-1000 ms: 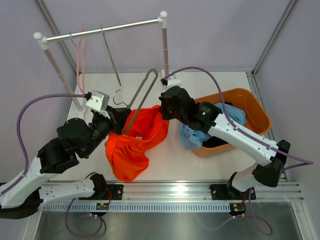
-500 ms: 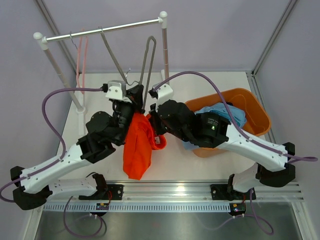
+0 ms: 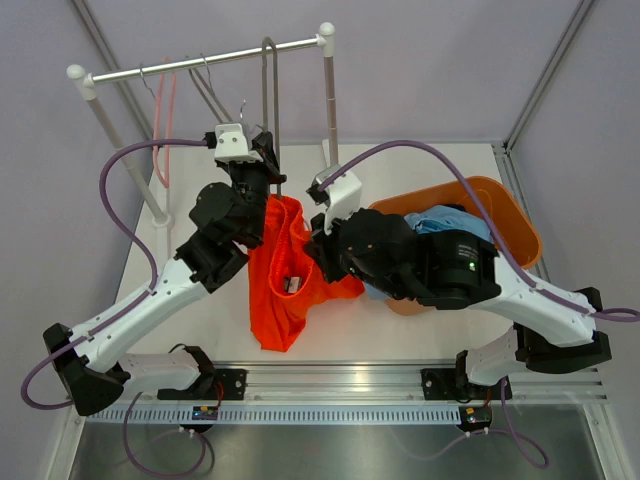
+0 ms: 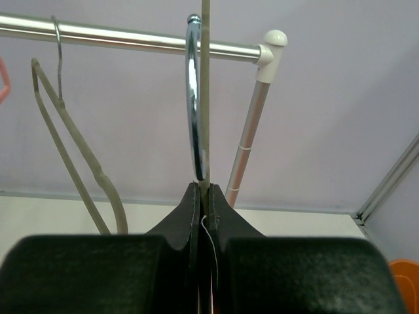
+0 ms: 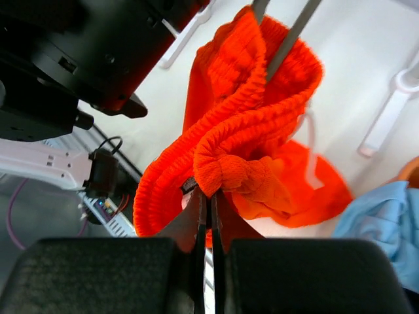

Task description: Remove the shorts from the hanger

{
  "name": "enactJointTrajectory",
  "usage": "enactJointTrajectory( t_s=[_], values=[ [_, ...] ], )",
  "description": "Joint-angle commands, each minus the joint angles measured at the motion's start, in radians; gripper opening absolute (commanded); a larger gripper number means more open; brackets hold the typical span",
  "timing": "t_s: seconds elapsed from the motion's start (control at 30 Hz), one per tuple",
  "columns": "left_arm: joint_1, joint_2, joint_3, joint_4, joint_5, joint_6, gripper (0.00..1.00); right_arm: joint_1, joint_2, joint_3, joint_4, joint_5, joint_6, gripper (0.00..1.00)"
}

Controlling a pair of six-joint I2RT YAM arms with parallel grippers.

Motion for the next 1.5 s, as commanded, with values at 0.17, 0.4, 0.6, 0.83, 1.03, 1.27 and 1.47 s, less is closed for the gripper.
enactJointTrajectory(
  t_s=[0.17,0.4,0.6,0.83,1.03,1.27,1.47],
  values=[
    [0.091,-0.007,0.166,-0.039,0.087,-0.085,0.0,-0.017,-0.015,0.325,-0.085,0.288,-0.125,0.0],
    [0.165,-0.012,0.176,-0.013,0.341,-0.131,0.0,-0.02,-0.044,0.356,-0.096,0.285,-0.157,0.0],
    [0.176,-0.073,0.059,0.162,0.568,-0.214,0.0,-0.018,0.003,0.306,-0.108,0.22,-0.131,0.0],
    [0.197,-0.119,0.006,0.3,0.742,-0.383,0.0,-0.018,0.048,0.302,-0.106,0.191,-0.122,0.0],
    [0.202,-0.141,-0.007,0.392,0.766,-0.479,0.0,-0.021,0.042,0.304,-0.114,0.211,-0.125,0.0],
    [0.202,-0.171,0.05,0.185,0.665,-0.389,0.0,-0.114,0.016,0.333,-0.061,0.312,-0.208,0.0],
    [0.202,-0.243,-0.031,0.092,0.653,-0.341,0.0,-0.444,0.016,0.478,0.12,0.398,-0.419,0.0]
  ],
)
